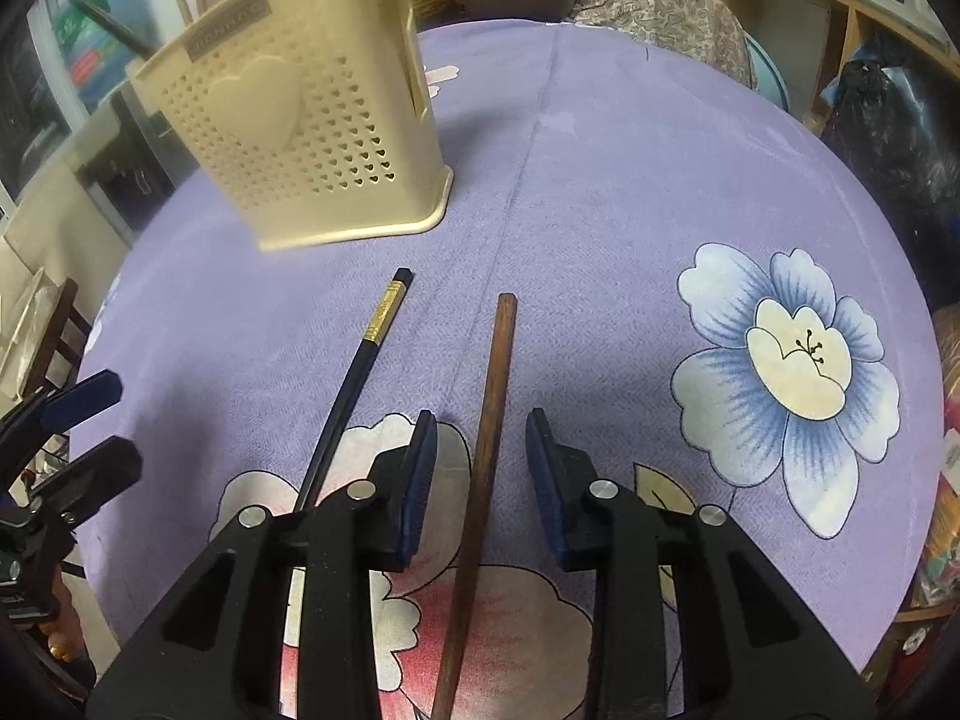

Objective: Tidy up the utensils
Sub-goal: 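Move both tools to the last black and brown chopsticks, then close left tool on the gold-tipped black chopstick while right tool grasps a brown chopstick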

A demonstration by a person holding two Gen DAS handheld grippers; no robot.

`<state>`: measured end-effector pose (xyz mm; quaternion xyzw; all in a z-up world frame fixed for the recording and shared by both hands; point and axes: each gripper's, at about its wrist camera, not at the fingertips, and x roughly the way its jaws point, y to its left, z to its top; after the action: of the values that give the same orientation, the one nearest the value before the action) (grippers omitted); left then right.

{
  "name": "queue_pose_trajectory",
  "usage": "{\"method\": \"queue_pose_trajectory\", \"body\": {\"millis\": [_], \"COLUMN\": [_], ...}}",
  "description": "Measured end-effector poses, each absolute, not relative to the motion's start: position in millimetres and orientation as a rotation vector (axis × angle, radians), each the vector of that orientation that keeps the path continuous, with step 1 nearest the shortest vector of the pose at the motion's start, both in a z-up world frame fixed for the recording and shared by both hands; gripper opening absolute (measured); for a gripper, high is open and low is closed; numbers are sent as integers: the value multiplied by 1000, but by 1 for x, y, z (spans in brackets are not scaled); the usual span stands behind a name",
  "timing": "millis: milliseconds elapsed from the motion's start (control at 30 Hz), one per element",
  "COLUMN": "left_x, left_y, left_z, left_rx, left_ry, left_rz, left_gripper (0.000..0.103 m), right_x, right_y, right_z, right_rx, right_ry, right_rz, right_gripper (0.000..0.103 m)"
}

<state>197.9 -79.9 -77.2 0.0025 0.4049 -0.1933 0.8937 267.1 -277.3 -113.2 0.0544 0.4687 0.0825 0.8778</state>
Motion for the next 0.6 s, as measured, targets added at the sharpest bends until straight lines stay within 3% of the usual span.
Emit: {"method": "queue_pose_trajectory", "body": {"millis": [200, 367, 600], "left_x": [219, 222, 250], "left_y": [-117, -141, -164], "left_z": [-86, -96, -111], "left_rx": [64, 134, 214], "left_ry": [890, 899, 918], "left_rz": [-443, -460, -401], "left_gripper": [60, 57, 48], "right_x": [276, 283, 285], "right_y": [-272, -285, -294], "right_z": [-114, -113, -114], "right_rx": [44, 34, 83], "right_ry": [972, 986, 990], "right_rz": [117, 104, 122], "right_gripper": [30, 11, 11]}}
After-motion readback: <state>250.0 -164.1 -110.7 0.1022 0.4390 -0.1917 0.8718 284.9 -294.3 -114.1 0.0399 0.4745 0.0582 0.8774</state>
